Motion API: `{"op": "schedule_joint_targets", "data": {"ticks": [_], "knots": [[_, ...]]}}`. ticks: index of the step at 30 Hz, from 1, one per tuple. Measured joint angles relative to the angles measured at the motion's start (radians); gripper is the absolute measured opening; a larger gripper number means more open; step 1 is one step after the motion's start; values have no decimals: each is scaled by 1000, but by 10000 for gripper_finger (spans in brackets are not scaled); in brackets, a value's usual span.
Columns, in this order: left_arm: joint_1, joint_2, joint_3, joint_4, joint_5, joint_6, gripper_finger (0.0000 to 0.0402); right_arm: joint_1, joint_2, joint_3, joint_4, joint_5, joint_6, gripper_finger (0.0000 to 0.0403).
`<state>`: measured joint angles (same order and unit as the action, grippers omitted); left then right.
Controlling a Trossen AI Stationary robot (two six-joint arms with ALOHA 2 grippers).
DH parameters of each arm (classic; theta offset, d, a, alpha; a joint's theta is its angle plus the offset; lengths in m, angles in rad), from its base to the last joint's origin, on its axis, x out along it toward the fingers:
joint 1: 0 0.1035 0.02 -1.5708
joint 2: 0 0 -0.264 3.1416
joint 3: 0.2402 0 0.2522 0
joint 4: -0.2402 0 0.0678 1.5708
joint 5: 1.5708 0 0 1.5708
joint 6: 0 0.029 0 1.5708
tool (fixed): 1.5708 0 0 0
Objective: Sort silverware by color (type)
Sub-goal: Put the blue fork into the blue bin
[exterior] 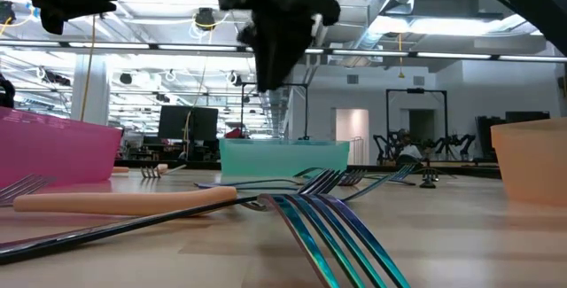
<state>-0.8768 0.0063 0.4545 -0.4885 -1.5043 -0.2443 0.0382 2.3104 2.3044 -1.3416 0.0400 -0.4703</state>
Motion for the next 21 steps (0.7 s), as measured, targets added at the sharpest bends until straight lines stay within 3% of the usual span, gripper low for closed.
{"op": "schedule_joint_targets", "data": {"ticks": [7,12,21], "knots": [[0,0,0,0,0,0,112,-3,-5,-78,-154,-38,145,162],[0,0,0,0,1,0,112,30,-3,-212,-144,-109,185,162],[0,0,0,0,3,0,112,149,-22,-331,-42,-119,157,162]]}}
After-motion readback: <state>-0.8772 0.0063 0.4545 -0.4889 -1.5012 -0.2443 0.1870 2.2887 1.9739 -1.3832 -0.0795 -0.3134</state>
